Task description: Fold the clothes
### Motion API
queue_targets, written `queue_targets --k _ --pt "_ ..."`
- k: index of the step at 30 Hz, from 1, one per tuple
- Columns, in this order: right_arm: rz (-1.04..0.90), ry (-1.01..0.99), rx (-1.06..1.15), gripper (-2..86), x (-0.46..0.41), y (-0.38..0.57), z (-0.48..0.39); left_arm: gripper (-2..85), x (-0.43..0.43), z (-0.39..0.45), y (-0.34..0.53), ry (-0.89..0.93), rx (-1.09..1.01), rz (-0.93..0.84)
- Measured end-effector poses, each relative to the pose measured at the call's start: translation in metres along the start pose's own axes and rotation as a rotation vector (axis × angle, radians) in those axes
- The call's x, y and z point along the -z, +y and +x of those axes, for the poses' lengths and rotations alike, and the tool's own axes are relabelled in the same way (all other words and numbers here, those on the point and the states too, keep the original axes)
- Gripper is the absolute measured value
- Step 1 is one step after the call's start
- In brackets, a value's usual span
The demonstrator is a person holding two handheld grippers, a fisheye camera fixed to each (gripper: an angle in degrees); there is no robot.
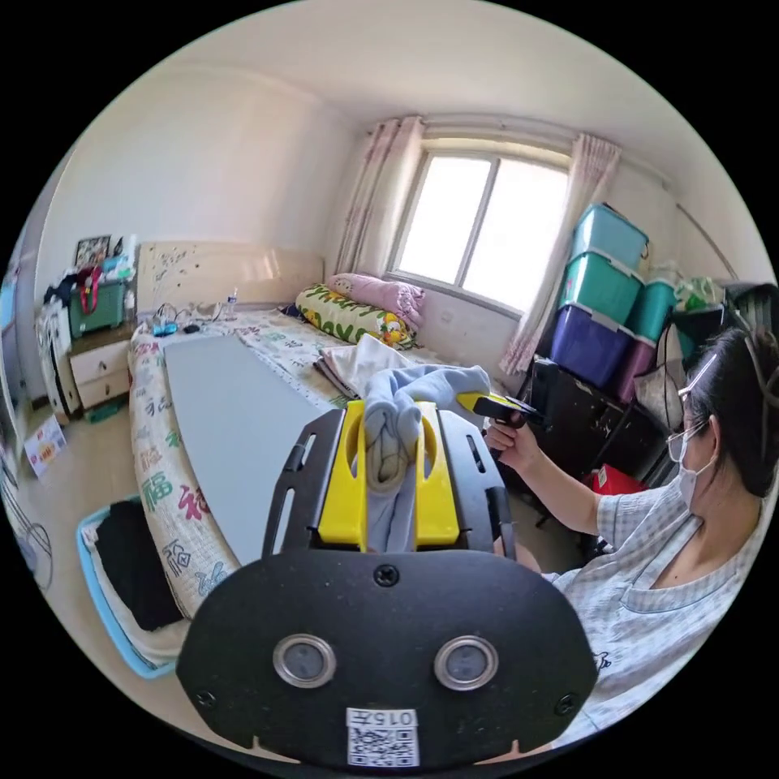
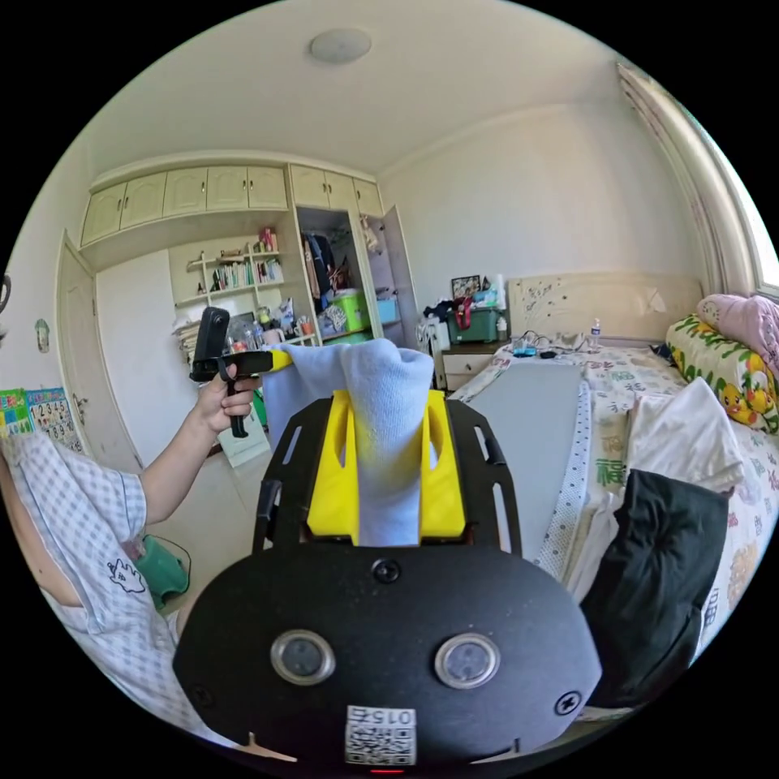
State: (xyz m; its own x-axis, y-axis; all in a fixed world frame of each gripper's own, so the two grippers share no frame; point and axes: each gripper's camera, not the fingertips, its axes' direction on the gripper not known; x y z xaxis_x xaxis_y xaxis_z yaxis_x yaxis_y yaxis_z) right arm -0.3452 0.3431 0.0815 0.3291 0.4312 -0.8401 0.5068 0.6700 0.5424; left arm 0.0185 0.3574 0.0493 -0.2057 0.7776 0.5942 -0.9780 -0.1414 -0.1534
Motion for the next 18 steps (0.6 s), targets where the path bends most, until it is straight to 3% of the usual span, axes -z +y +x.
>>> queue_targets --k 9,18 --pt "0.156 0.161 0.023 11.6 0.211 0.076 0.017 8.5 -0.071 0.123 -0.029 0.154 -0.16 -0.005" --pt "0.242 0.332 0.017 11.5 0.325 0.143 0.048 8.5 -0.167 0.166 -0.045 0.311 -0.225 -0.014"
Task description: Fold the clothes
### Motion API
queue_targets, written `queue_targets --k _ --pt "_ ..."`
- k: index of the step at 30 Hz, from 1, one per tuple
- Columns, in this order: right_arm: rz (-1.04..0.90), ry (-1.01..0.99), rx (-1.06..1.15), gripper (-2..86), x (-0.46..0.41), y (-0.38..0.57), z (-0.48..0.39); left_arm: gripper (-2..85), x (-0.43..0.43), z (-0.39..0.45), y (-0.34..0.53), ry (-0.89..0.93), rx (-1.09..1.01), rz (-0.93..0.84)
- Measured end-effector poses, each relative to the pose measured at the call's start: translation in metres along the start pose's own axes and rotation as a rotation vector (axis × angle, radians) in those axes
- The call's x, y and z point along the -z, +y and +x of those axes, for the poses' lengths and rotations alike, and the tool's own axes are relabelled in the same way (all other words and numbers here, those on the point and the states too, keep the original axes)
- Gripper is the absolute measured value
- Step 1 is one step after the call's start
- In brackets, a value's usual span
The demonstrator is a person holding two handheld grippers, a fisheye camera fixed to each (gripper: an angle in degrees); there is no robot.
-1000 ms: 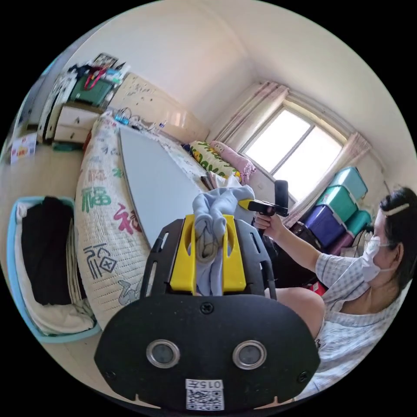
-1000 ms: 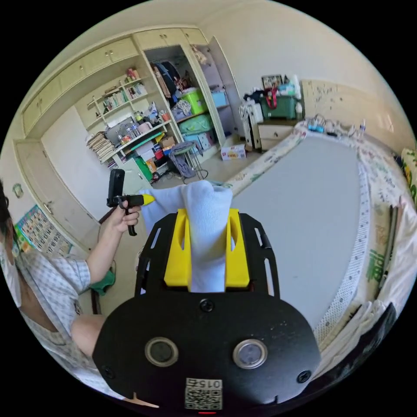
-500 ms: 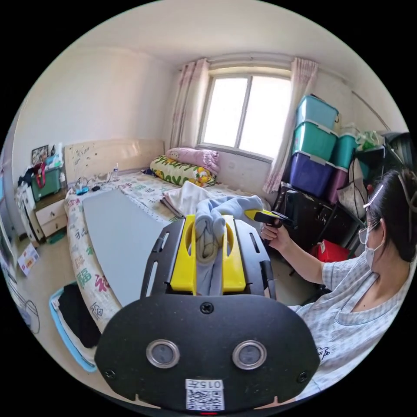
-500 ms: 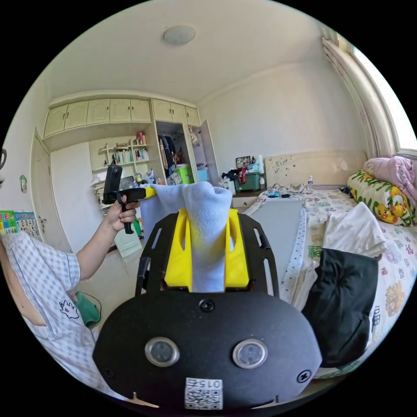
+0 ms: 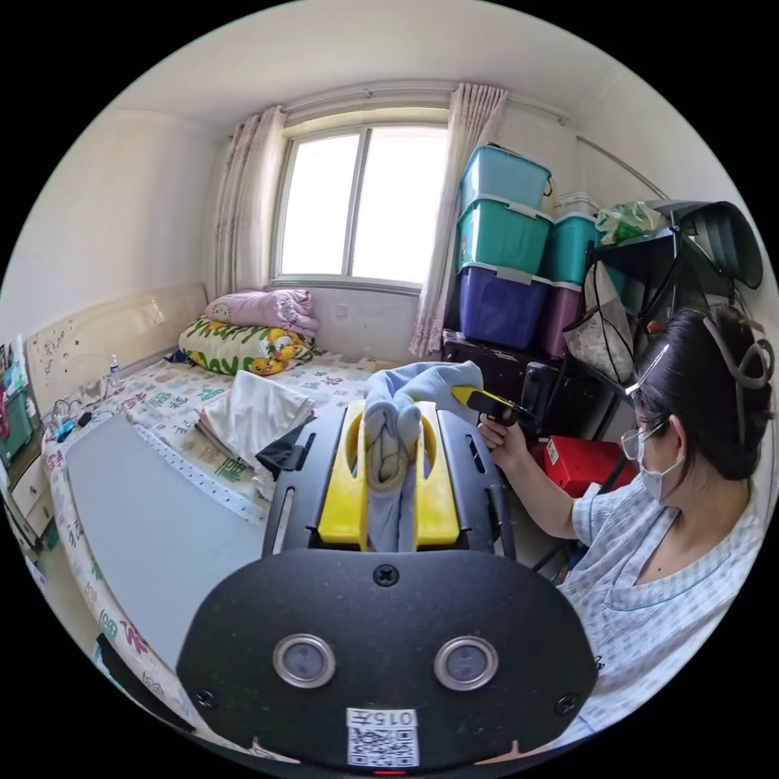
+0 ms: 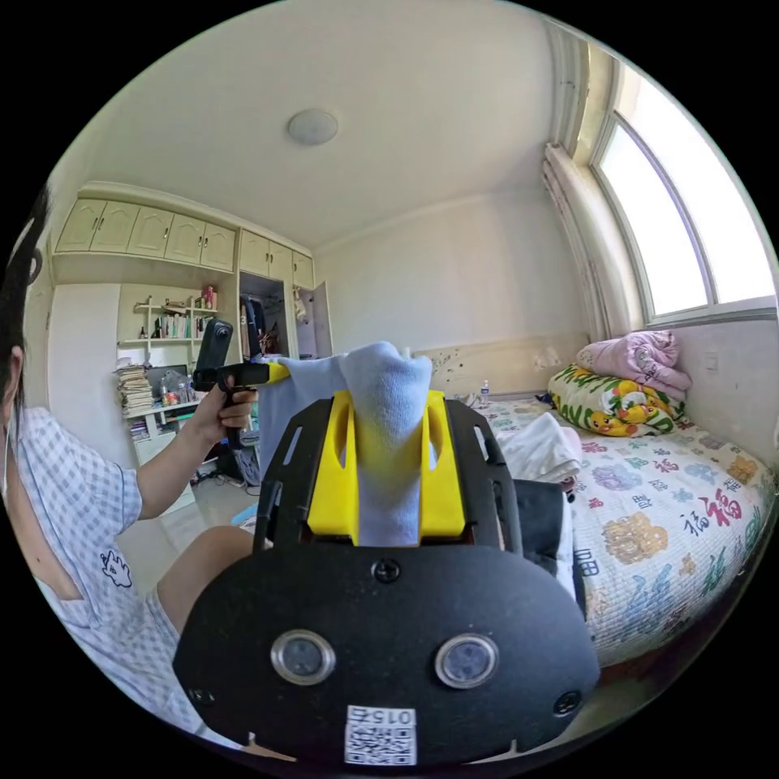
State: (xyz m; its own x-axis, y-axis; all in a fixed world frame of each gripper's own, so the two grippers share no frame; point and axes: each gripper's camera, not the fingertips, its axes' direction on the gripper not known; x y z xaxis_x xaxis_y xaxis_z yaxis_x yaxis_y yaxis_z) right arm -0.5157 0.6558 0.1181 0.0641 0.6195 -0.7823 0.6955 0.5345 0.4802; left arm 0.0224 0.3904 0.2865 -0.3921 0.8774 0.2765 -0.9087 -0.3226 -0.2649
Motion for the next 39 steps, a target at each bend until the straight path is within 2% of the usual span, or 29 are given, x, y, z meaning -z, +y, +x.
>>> queue_targets --k 6,13,16,20,29,34,37,39 --pt "-0.036 0.081 0.032 11.5 0.015 0.001 0.032 8.5 -0.052 -0.028 -0.013 0.079 0.016 0.008" --pt "-0.065 0.126 0.061 11.5 -0.013 -0.016 0.054 8.5 -0.082 -0.061 -0.032 0.068 -0.004 0.037" --pt "-0.107 0.172 0.099 11.6 -0.04 -0.026 0.056 8.5 -0.097 -0.093 -0.037 0.096 0.06 0.05" --pt "-0.179 0.131 0.072 11.4 -0.063 -0.036 0.07 8.5 -0.121 -0.131 -0.035 0.182 0.153 0.06" --pt "-0.213 0.186 0.173 11.4 -0.078 -0.069 0.016 8.6 -0.147 -0.157 -0.054 0.286 0.109 0.113" --pt "-0.359 0.242 0.122 11.5 -0.163 -0.081 0.02 8.6 -0.186 -0.213 -0.059 0.248 0.2 0.088" --pt "-0.57 0.283 -0.021 11.9 -0.268 -0.059 0.062 8.7 -0.241 -0.273 -0.046 0.113 0.307 -0.008" --pt "-0.739 0.467 -0.103 11.5 -0.357 -0.02 0.088 9.1 -0.303 -0.334 -0.015 0.054 0.514 -0.151"
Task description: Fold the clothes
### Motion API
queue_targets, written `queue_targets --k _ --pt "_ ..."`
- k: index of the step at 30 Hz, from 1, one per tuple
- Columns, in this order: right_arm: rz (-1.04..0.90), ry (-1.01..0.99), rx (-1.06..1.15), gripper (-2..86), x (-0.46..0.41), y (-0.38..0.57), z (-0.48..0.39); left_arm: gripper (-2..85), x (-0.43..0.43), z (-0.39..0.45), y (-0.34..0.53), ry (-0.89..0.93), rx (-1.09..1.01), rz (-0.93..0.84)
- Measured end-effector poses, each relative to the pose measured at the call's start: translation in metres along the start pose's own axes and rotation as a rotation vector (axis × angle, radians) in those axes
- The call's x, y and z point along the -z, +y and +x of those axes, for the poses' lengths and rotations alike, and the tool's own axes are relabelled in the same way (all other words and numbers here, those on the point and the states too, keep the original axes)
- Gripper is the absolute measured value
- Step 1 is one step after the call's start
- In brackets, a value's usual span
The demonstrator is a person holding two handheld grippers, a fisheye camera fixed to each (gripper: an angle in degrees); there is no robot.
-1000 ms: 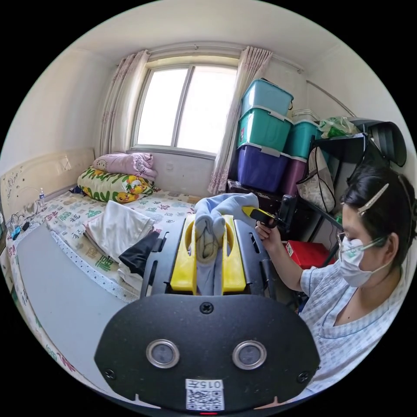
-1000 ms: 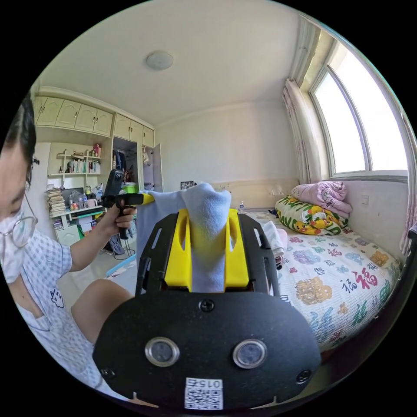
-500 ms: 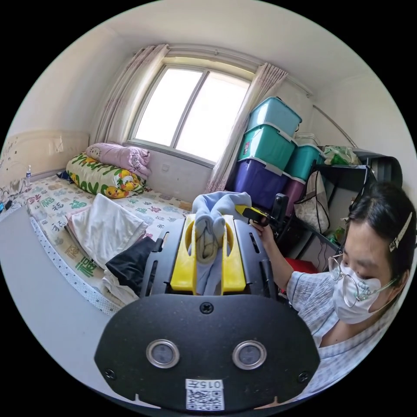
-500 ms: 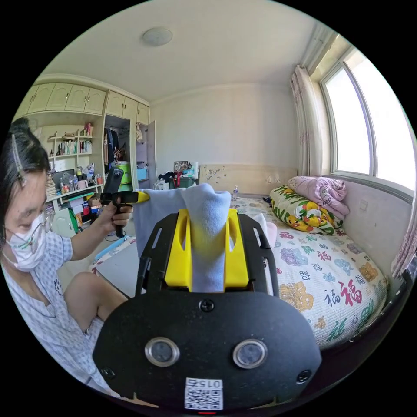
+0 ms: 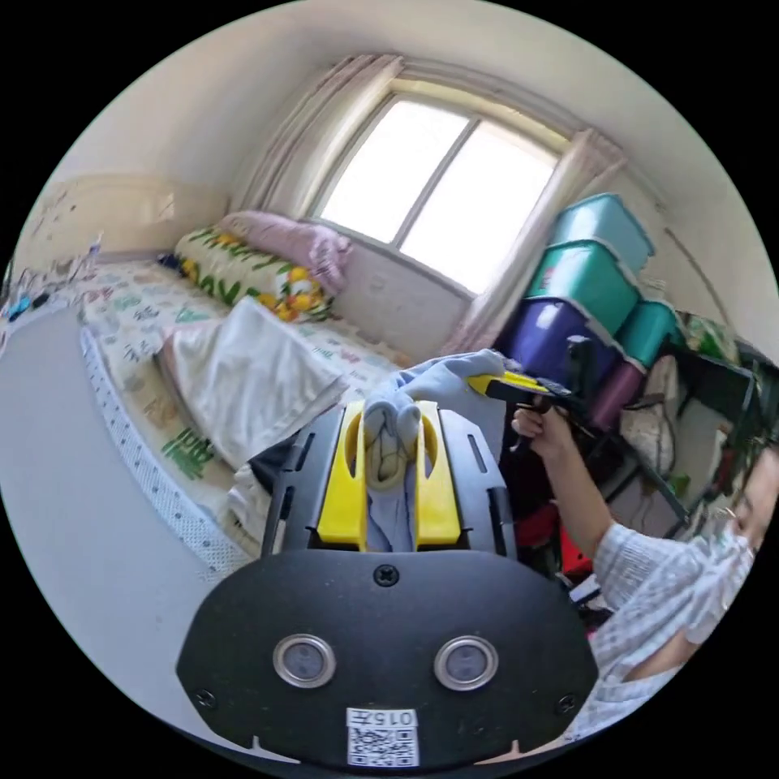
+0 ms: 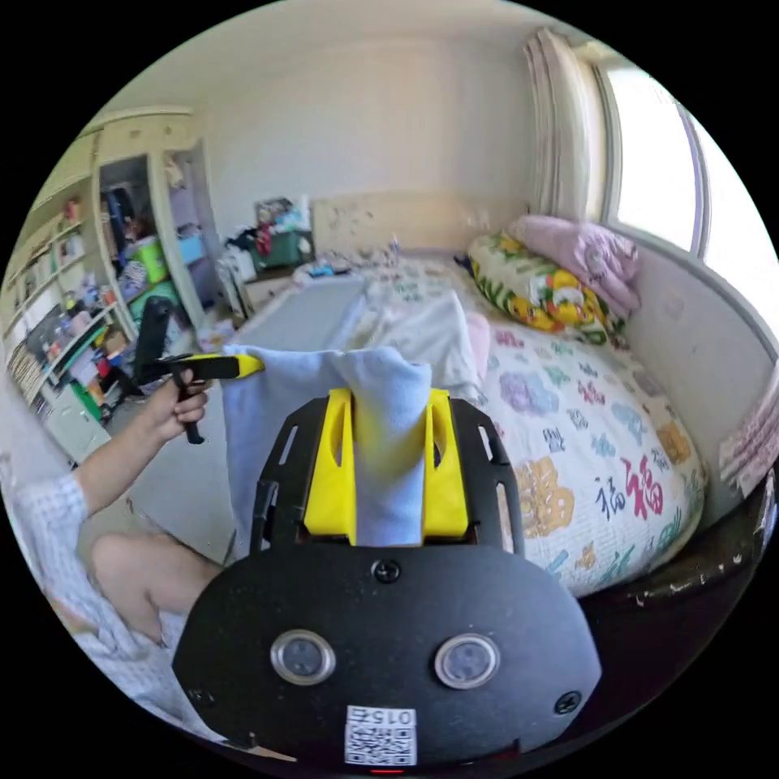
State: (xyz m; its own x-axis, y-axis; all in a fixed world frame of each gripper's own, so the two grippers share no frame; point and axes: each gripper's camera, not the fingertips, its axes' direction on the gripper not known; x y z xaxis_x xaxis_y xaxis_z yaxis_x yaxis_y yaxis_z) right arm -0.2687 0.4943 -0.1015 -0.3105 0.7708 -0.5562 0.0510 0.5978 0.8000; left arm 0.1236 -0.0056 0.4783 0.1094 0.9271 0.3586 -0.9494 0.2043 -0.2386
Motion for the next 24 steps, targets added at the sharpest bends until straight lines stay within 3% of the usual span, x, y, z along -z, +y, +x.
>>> queue_targets --k 2,7,11,15,18,20,24 --pt "-0.054 0.142 -0.018 9.4 -0.043 -0.011 -0.028 9.5 -0.038 -0.039 0.002 -0.055 0.113 -0.092" --pt "-0.073 0.391 0.115 6.4 -0.103 -0.013 -0.119 9.9 -0.048 -0.061 -0.01 -0.12 0.069 -0.061" --pt "0.149 0.509 0.064 5.4 -0.11 0.029 -0.171 9.7 -0.041 -0.067 -0.034 -0.189 0.007 -0.067" --pt "0.243 0.833 0.179 1.3 -0.125 0.056 -0.255 9.3 -0.041 -0.071 -0.058 -0.15 -0.02 -0.052" --pt "0.258 0.821 0.159 0.2 -0.112 0.057 -0.273 8.3 -0.025 -0.093 -0.071 -0.136 0.082 0.131" --pt "0.278 0.831 0.156 0.0 -0.106 0.06 -0.285 8.5 -0.024 -0.114 -0.08 -0.155 0.171 0.163" --pt "0.312 0.886 0.168 -0.3 -0.098 0.065 -0.312 11.8 -0.06 -0.154 -0.1 -0.142 0.277 0.029"
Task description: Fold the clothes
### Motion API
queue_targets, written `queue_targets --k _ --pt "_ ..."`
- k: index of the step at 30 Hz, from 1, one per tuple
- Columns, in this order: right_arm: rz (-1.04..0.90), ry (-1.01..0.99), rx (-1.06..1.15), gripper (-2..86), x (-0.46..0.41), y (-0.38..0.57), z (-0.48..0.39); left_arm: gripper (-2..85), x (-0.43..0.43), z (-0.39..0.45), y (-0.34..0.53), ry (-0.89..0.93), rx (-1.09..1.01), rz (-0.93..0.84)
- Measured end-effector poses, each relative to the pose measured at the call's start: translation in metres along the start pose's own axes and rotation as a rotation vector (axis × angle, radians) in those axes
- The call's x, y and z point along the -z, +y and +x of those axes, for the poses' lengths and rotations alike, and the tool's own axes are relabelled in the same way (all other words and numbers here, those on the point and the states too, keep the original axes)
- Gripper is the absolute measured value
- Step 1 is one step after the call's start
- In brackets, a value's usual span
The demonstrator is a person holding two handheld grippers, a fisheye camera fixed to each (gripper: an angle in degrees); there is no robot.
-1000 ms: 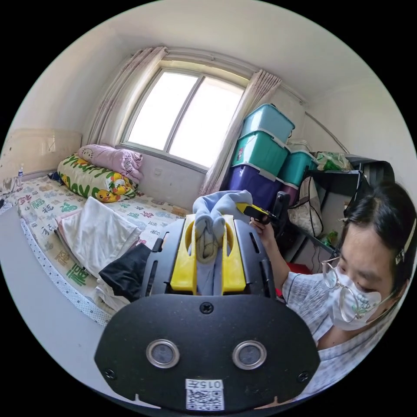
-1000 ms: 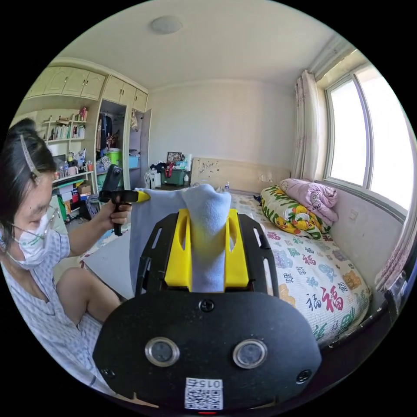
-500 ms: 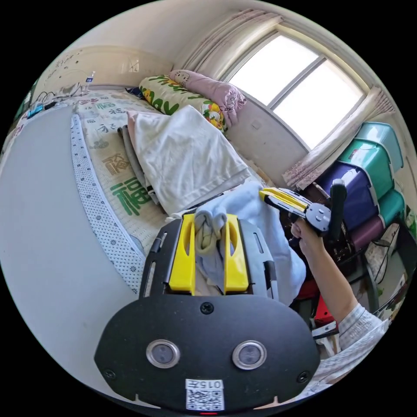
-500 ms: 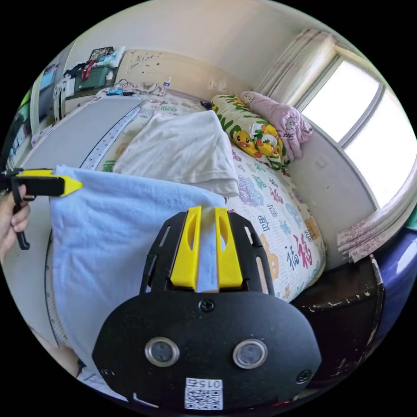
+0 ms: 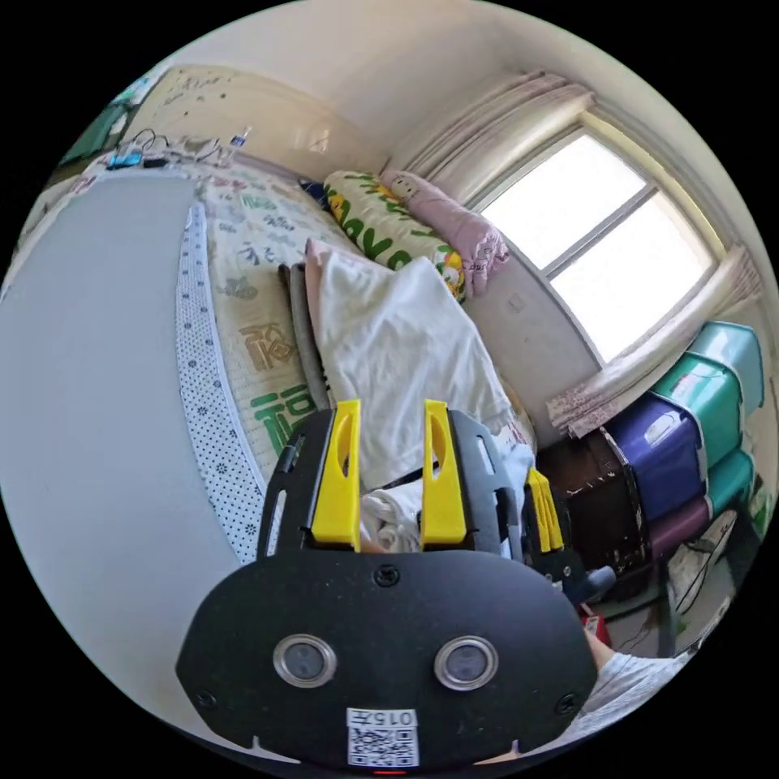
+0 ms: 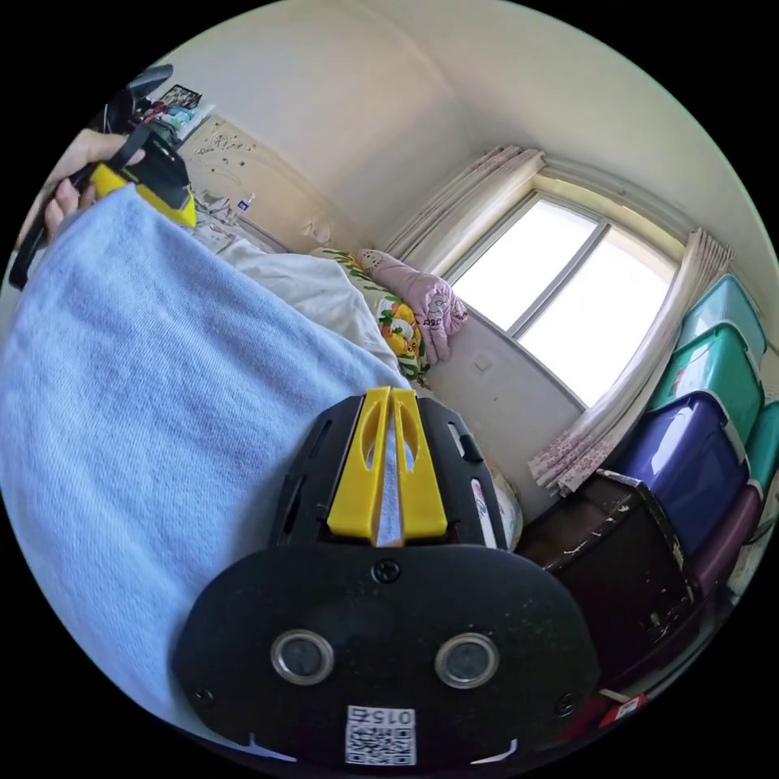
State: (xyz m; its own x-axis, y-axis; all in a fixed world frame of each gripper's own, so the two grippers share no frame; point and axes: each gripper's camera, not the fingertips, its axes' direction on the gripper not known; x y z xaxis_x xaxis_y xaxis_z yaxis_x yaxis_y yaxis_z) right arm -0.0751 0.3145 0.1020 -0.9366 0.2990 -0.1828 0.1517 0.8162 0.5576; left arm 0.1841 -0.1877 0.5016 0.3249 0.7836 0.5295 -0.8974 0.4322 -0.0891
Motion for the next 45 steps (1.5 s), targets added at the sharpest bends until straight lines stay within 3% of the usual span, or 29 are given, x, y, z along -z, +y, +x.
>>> queue_targets --k 6,9,13,19,26,31,34,36,38,41,43,45 --pt "0.009 0.002 -0.013 -0.4 0.01 -0.007 0.003 9.7 -0.043 -0.008 -0.015 -0.052 0.026 -0.092" --pt "0.01 0.002 -0.015 -0.4 0.007 -0.01 0.007 1.2 -0.036 -0.011 -0.014 -0.062 0.003 -0.084" --pt "0.013 0.007 -0.013 -0.4 0.0 -0.013 0.013 -0.5 -0.004 -0.018 -0.008 -0.004 0.007 -0.008" --pt "0.013 0.008 -0.011 -0.4 -0.027 -0.016 0.031 -0.9 0.085 -0.009 0.01 0.056 -0.05 0.189" --pt "0.002 0.027 0.021 -0.4 -0.084 -0.018 0.054 -0.9 0.249 0.027 0.088 0.084 -0.231 0.449" --pt "-0.027 0.031 0.101 -0.6 -0.132 -0.02 0.072 -0.9 0.327 0.043 0.174 0.025 -0.282 0.455" --pt "-0.158 -0.015 0.193 -0.9 -0.164 -0.037 0.1 -0.9 0.363 0.034 0.228 -0.094 -0.237 0.418" --pt "-0.293 -0.15 0.092 -1.0 -0.18 -0.071 0.158 -0.9 0.384 0.014 0.268 -0.102 -0.157 0.369" --pt "-0.319 -0.19 -0.057 -1.0 -0.181 -0.104 0.218 -0.9 0.392 0.002 0.297 -0.11 -0.119 0.332" --pt "-0.352 -0.414 -0.205 -1.0 -0.166 -0.17 0.318 -0.9 0.398 -0.004 0.339 -0.136 -0.098 0.302" --pt "-0.314 -0.542 -0.309 -1.0 -0.14 -0.209 0.381 -0.9 0.4 -0.006 0.361 -0.124 -0.081 0.318" --pt "-0.149 -0.745 -0.435 -1.0 -0.085 -0.247 0.463 -0.9 0.404 -0.012 0.384 -0.087 -0.052 0.343"
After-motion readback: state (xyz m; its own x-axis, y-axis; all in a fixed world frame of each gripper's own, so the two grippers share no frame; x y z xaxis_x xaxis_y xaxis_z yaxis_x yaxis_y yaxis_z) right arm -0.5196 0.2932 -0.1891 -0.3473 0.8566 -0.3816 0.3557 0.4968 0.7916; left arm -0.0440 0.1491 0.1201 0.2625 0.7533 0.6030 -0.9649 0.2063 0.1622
